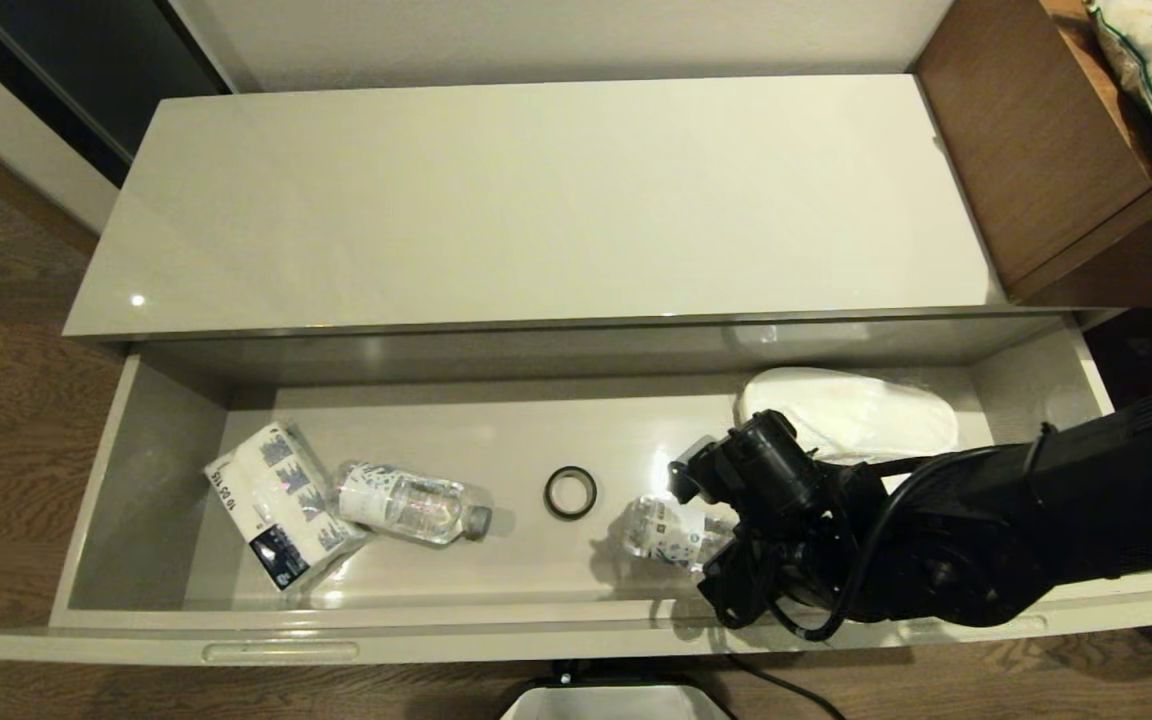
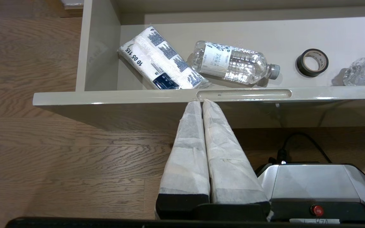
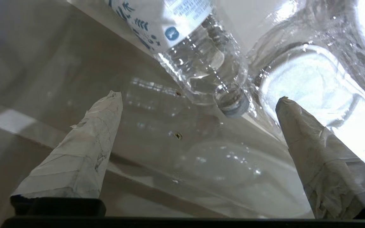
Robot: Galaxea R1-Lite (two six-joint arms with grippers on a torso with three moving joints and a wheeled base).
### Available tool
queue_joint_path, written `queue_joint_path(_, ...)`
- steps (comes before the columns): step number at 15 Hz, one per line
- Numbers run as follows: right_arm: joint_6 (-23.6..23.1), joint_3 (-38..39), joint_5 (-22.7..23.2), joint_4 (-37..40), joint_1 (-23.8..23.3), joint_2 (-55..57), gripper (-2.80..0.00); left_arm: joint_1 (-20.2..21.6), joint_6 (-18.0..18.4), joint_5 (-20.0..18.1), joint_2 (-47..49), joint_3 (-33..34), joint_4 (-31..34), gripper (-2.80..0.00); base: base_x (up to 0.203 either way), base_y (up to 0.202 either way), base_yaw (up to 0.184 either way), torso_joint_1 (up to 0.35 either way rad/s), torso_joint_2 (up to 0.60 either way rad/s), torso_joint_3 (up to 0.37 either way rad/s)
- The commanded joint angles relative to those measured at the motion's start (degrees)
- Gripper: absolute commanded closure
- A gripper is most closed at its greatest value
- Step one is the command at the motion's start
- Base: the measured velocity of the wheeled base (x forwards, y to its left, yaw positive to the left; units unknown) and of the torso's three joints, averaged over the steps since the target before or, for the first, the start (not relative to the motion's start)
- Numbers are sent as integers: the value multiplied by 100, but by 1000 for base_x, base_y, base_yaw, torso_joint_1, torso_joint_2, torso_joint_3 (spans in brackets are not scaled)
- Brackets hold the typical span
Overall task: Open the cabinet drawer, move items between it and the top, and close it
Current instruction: Take out the disposable slippers from the drawer
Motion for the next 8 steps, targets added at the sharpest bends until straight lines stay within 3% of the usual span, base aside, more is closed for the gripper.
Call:
queue_joint_path(1,-2,-234,-13,-4,17,64,-280,-3,1,1,7,9,-1,0,0,0,0,0,0,0)
queue_joint_path(8,-300,-1011,-224,9,-67,414,-280,-2,1,1,7,9,-1,0,0,0,0,0,0,0)
